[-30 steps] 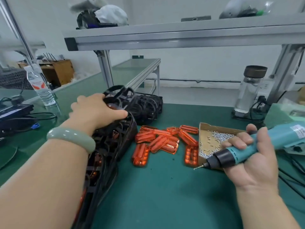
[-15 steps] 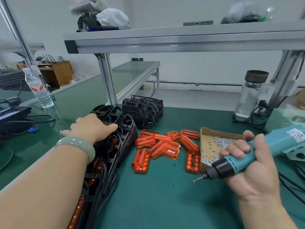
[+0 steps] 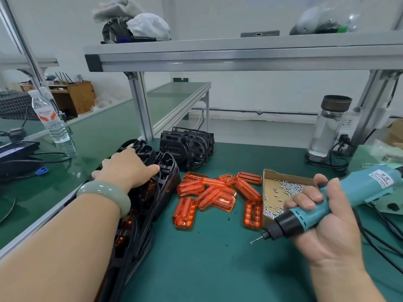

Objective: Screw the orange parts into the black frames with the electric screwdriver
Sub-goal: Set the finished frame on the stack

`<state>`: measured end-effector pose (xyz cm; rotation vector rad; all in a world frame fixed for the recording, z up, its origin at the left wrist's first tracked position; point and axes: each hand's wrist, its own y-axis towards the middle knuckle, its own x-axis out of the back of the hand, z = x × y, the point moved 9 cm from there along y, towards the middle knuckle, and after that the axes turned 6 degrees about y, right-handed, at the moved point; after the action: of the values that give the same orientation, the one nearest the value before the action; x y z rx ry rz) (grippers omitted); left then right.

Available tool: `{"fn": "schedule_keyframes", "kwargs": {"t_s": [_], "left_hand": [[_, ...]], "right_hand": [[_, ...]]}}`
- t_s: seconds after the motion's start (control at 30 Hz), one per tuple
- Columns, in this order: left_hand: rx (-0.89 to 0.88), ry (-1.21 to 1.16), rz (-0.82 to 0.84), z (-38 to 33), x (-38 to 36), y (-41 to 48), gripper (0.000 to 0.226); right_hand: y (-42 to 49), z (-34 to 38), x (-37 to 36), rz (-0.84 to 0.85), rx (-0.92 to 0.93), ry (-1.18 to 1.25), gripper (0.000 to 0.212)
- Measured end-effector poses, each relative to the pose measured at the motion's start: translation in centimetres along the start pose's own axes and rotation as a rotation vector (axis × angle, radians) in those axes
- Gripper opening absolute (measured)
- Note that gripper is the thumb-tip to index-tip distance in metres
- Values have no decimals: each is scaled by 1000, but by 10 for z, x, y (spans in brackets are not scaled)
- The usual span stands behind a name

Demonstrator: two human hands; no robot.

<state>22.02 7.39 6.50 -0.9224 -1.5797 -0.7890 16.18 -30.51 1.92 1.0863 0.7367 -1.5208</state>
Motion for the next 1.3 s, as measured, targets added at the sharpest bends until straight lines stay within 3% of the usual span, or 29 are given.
{"fn": "schedule_keyframes", "kwargs": {"t_s": [0.2, 0.3, 0.4, 0.5, 0.63, 0.8, 1.03, 1.3], "left_hand": [[-254, -74, -210, -69, 28, -30, 58], [-369, -126, -200, -109, 23, -47, 50], [-447, -242, -86, -142, -1, -50, 5], [-427, -347, 52, -162, -32, -40, 15], [-300, -282, 62, -173, -62, -12, 47], [-172, -253, 77, -177, -81, 14, 60], [-172, -135, 69, -185, -88, 24, 42], [-203, -197, -258, -184, -40, -4, 33]], "right_hand": [[0, -2, 1, -30, -18, -9, 14], [0, -4, 1, -38, -25, -7, 13], [0, -5, 1, -46, -32, -12, 13], [0, -6, 2, -54, -44, -11, 12], [3, -6, 4, -63, -54, -10, 10], [3, -7, 6, -66, -63, -4, 14], [5, -7, 7, -65, -68, 11, 13], [4, -10, 9, -76, -83, 23, 14]]}}
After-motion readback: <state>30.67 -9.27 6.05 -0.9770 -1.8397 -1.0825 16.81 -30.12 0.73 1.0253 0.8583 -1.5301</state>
